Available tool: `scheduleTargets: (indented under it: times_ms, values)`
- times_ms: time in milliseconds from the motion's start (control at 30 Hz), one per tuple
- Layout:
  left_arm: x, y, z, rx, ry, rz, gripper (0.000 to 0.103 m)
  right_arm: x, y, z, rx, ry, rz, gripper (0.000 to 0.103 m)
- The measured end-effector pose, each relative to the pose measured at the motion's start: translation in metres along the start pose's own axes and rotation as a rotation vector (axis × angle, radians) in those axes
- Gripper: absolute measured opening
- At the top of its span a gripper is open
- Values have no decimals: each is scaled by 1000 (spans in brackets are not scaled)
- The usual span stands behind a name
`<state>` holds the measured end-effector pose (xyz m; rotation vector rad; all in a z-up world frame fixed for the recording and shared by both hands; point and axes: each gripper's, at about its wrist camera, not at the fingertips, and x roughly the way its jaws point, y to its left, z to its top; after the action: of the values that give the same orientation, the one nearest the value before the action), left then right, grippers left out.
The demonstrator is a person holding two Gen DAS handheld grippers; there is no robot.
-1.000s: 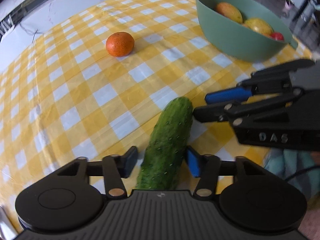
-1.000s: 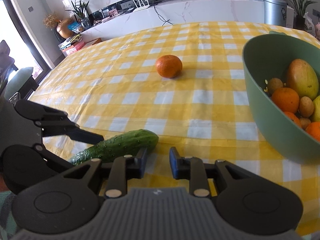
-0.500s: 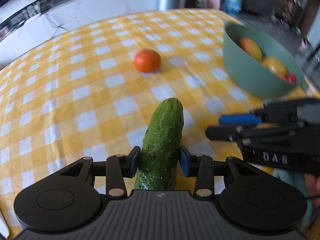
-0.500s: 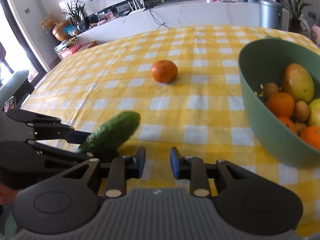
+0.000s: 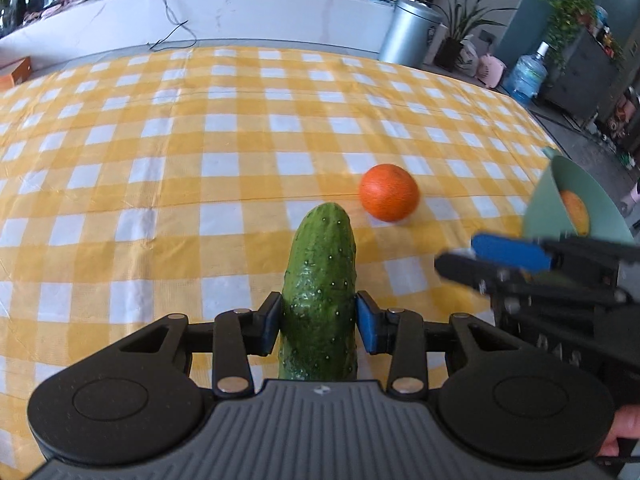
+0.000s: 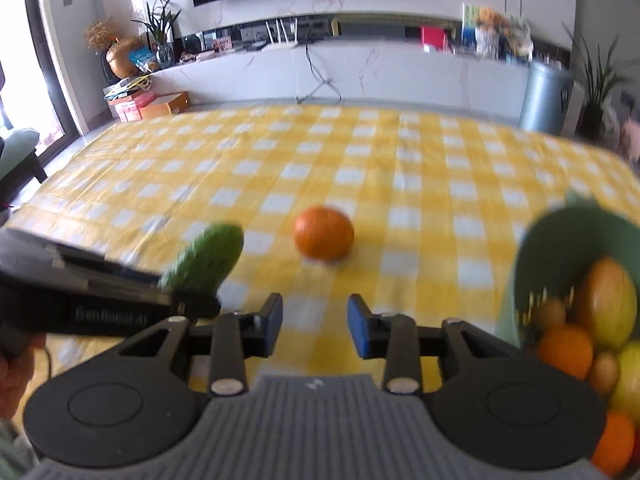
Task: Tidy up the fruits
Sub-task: 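Close the left gripper around the green cucumber and lift it, then close the right gripper on the tangerine while the left holds the cucumber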
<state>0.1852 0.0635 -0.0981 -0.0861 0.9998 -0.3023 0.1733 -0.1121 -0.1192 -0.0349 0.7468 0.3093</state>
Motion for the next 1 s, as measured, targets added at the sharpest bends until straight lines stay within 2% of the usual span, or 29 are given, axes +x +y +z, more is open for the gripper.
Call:
scheduleTargets:
  times_ms: [33, 100, 333, 467, 567, 700, 1000]
  values:
    - [2, 1, 0, -4, 1, -2, 44, 4, 0, 3, -15, -13, -10, 41]
    - [2, 4, -1, -12, -3, -10, 44, 12, 0, 7, -33, -43, -23, 45]
    - [2, -3, -7, 19, -33, 12, 45, 35, -5, 15, 19, -66, -11, 45]
    - [4, -6, -9, 33, -49, 30, 48, 46, -8, 15, 47, -60, -7, 50]
    - [5, -12, -11, 56, -59, 53, 53, 54, -9, 17, 71, -55, 2, 50]
    - [6, -18, -13, 81, -75, 74, 53, 62, -8, 17, 75, -51, 9, 50]
    - [7, -22, -13, 99, -62, 100, 53, 72, -9, 13, 84, -34, 21, 50]
